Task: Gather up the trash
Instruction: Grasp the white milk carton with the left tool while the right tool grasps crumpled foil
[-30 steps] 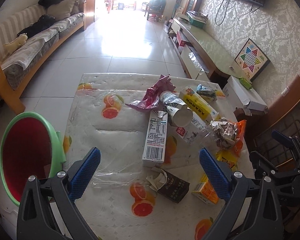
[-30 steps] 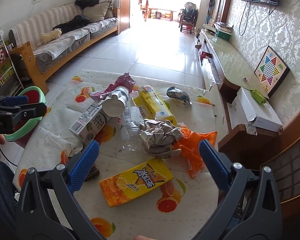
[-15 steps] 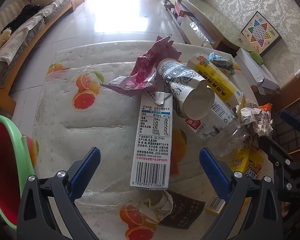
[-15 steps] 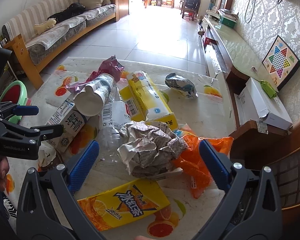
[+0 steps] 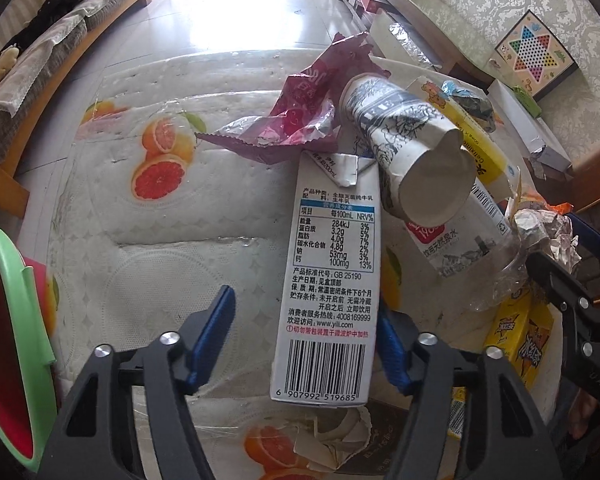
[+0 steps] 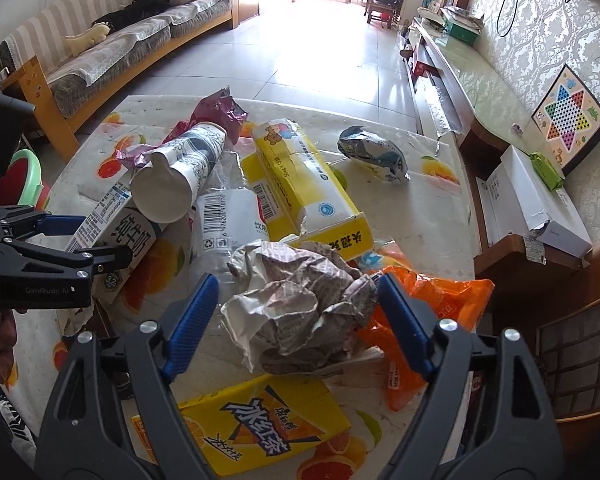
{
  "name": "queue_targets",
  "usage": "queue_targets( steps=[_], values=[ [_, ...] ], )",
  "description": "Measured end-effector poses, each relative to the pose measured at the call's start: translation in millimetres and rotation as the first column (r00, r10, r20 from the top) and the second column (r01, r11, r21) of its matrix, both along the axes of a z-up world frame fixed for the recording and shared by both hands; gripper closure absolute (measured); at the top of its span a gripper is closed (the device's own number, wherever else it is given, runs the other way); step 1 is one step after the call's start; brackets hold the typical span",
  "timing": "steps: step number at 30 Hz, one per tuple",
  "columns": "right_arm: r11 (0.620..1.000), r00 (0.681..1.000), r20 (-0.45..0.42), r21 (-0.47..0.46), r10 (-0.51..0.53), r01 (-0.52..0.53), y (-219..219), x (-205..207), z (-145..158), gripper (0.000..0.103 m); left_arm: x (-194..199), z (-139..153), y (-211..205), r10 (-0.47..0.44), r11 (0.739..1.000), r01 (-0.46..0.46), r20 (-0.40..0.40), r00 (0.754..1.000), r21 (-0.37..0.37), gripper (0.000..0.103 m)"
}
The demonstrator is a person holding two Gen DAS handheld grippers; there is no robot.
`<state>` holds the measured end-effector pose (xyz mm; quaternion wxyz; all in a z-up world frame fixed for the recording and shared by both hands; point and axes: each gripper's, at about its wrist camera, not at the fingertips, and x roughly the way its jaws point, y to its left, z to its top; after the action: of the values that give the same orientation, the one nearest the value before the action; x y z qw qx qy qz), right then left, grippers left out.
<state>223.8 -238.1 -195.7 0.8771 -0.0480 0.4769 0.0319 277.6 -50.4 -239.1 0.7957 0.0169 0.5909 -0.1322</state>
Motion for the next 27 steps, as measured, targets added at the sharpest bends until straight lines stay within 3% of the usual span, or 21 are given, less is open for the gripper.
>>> queue_targets(
  steps=[1, 2, 5, 15, 27],
  values=[
    [1.000, 1.000, -0.011, 0.002, 0.001, -0.001, 0, 0, -1, 0.047, -1, 0, 0, -0.004, 1.000, 0.004, -0.003, 1.000, 0.004, 0.060],
    [1.000, 1.000, -0.012, 0.012, 0.001, -0.001, 0, 0, 0, 0.050, -2, -1, -1, -0.009, 1.000, 0.010, -0.006, 1.000, 0.011, 0.066],
    [1.000, 1.000, -0.004, 0.023, 0.006, -0.006, 0, -3, 3, 0.055, -5, 3, 0, -0.013, 1.000, 0.013, 0.005, 1.000, 0.015, 0.067],
    [0.999, 0.998, 0.054, 0.045, 0.016, -0.018, 7, -13, 33, 0.056, -14, 37, 19, 0.008, 1.000, -0.010, 0.092, 0.996, 0.024, 0.067],
    [1.000, 0.992, 0.127, 0.014, 0.013, -0.015, 19, -48, 76, 0.056, -49, 85, 49, 0.064, 0.998, -0.058, 0.180, 0.981, -0.040, 0.067]
  ],
)
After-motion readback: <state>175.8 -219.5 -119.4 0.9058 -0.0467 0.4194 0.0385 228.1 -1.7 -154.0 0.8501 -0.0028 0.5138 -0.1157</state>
